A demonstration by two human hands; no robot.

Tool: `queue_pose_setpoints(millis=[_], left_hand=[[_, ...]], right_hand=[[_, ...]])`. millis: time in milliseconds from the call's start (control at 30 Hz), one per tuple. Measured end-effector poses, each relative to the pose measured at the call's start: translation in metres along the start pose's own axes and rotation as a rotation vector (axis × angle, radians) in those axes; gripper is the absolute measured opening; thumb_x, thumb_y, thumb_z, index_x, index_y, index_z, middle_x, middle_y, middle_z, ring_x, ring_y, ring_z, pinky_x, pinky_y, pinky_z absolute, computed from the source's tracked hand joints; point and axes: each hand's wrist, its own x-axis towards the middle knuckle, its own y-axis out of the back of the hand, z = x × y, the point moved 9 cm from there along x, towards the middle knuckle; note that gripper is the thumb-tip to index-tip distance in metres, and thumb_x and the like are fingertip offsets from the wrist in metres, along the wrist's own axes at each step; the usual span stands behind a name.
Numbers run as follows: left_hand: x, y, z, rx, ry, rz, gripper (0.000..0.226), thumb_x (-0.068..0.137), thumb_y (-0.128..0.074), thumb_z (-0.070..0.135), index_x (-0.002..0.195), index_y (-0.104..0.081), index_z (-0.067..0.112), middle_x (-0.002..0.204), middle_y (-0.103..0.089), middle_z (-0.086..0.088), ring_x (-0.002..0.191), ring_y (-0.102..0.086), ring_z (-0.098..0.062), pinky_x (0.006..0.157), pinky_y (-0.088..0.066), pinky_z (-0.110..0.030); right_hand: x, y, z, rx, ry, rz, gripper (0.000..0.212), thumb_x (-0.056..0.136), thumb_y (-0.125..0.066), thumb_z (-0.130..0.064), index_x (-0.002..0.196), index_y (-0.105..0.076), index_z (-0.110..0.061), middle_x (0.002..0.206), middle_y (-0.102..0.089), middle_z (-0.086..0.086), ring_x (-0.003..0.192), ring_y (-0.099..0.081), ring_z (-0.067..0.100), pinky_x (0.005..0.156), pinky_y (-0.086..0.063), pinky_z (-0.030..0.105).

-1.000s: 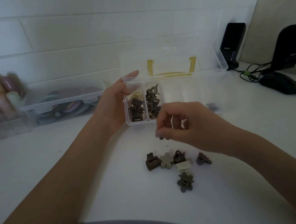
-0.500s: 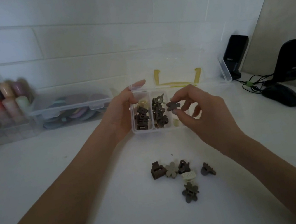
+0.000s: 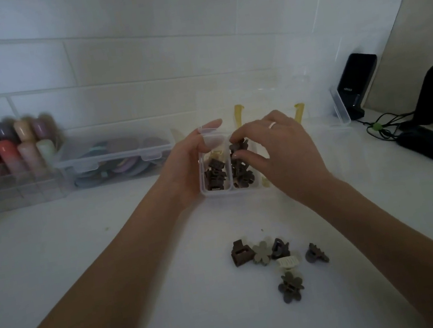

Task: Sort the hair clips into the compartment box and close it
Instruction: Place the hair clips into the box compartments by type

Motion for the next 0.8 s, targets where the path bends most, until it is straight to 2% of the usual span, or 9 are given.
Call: queue_pose_setpoints(millis=[67, 133, 267, 433, 633, 800], left_hand=[[0.001, 0.003, -0.001, 0.003, -0.005, 0.016, 0.049, 0.082, -0.044, 0.009, 0.129, -0.055, 0.012, 0.115, -0.063, -0.018, 0.099, -0.063, -0.03, 0.08, -0.053, -0.037], [0.001, 0.003, -0.002, 0.0, 0.003, 0.014, 0.053, 0.076, -0.048, 0.01, 0.128, -0.057, 0.014, 0.113, -0.064, -0.016, 0.097, -0.063, -0.03, 0.077, -0.054, -0.038], [0.0, -0.003, -0.002, 0.001, 0.006, -0.014, 0.05, 0.081, -0.046, 0.011, 0.13, -0.055, 0.013, 0.109, -0.063, -0.014, 0.088, -0.066, -0.026, 0.065, -0.055, -0.031], [-0.004, -0.008, -0.001, -0.05, 0.0, -0.045, 0.053, 0.078, -0.049, 0.012, 0.131, -0.052, 0.01, 0.104, -0.064, -0.016, 0.08, -0.069, -0.025, 0.064, -0.057, -0.032], [-0.004, -0.003, 0.0, -0.022, -0.002, -0.007, 0.059, 0.071, -0.051, 0.013, 0.13, -0.055, 0.013, 0.107, -0.066, -0.014, 0.084, -0.07, -0.025, 0.064, -0.056, -0.033], [-0.004, -0.004, -0.001, -0.02, 0.012, 0.015, 0.05, 0.086, -0.036, 0.006, 0.133, -0.052, 0.014, 0.112, -0.063, -0.017, 0.082, -0.069, -0.026, 0.067, -0.058, -0.034]], right_hand=[[-0.007, -0.003, 0.005, 0.008, -0.029, -0.03, 0.021, 0.085, -0.063, -0.026, 0.106, -0.063, -0.021, 0.082, -0.069, -0.001, 0.094, -0.054, 0.024, 0.078, -0.037, 0.034], [-0.012, -0.005, 0.009, 0.031, -0.062, -0.056, 0.026, 0.085, -0.063, -0.024, 0.111, -0.059, -0.023, 0.083, -0.069, 0.0, 0.101, -0.053, 0.022, 0.084, -0.032, 0.032], [-0.014, 0.001, 0.009, -0.017, -0.054, 0.0, 0.019, 0.082, -0.066, -0.025, 0.101, -0.064, -0.021, 0.09, -0.071, -0.004, 0.098, -0.055, 0.022, 0.083, -0.03, 0.031], [-0.022, -0.004, 0.003, -0.11, 0.019, 0.016, 0.026, 0.085, -0.052, -0.029, 0.101, -0.071, -0.022, 0.109, -0.069, -0.006, 0.1, -0.056, 0.022, 0.082, -0.031, 0.032], [-0.024, -0.007, 0.004, -0.181, -0.019, -0.002, 0.028, 0.084, -0.055, -0.025, 0.108, -0.069, -0.022, 0.099, -0.059, 0.001, 0.092, -0.046, 0.022, 0.072, -0.033, 0.032], [-0.023, -0.012, 0.005, -0.066, -0.085, -0.079, 0.032, 0.084, -0.053, -0.024, 0.113, -0.063, -0.018, 0.096, -0.053, 0.004, 0.089, -0.049, 0.023, 0.072, -0.042, 0.036]])
